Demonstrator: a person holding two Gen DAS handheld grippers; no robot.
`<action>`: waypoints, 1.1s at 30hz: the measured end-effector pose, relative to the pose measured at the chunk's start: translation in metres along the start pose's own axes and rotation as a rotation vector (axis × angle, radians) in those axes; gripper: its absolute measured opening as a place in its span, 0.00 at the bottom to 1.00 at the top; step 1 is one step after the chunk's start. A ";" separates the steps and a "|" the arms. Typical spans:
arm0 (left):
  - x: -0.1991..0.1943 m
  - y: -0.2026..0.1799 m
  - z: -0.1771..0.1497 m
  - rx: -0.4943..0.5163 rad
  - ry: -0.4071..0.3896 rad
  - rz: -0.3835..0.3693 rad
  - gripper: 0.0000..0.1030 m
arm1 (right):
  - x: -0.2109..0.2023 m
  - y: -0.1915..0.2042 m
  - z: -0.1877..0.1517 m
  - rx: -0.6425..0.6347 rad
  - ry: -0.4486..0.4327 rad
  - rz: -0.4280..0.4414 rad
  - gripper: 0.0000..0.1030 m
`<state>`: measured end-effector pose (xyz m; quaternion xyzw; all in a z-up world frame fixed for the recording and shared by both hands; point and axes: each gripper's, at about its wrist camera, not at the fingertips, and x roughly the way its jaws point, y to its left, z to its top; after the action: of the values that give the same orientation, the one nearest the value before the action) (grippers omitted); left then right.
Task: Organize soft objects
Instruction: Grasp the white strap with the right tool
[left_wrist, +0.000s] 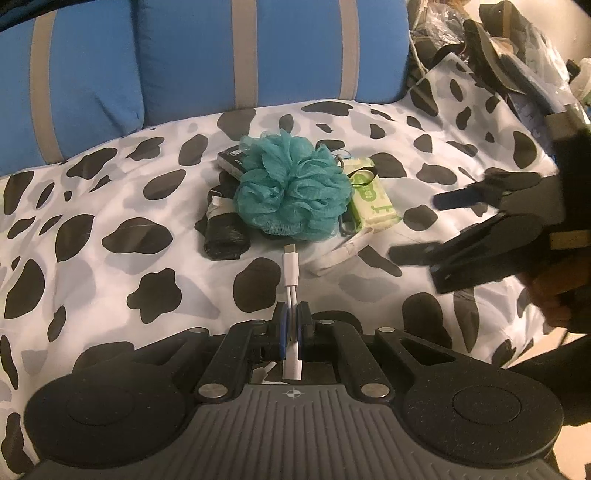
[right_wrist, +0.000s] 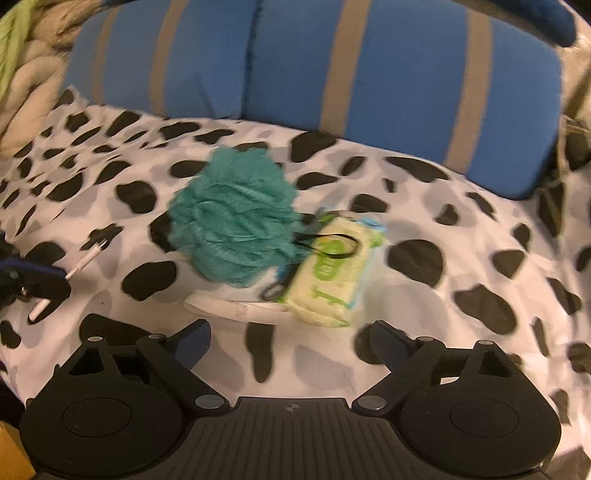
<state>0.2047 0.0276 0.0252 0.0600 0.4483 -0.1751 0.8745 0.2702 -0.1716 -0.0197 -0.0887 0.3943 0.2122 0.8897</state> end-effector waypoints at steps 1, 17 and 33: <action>-0.001 0.001 0.000 -0.001 -0.002 -0.002 0.05 | 0.004 0.003 0.000 -0.027 0.001 0.012 0.90; -0.013 0.021 0.000 -0.041 -0.009 0.004 0.06 | 0.050 0.049 0.006 -0.418 0.029 0.024 0.54; -0.010 0.022 0.001 -0.044 0.004 0.014 0.06 | 0.051 0.032 0.022 -0.226 0.178 0.145 0.12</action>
<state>0.2076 0.0503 0.0326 0.0444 0.4533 -0.1588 0.8759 0.3009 -0.1203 -0.0426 -0.1782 0.4506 0.3102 0.8179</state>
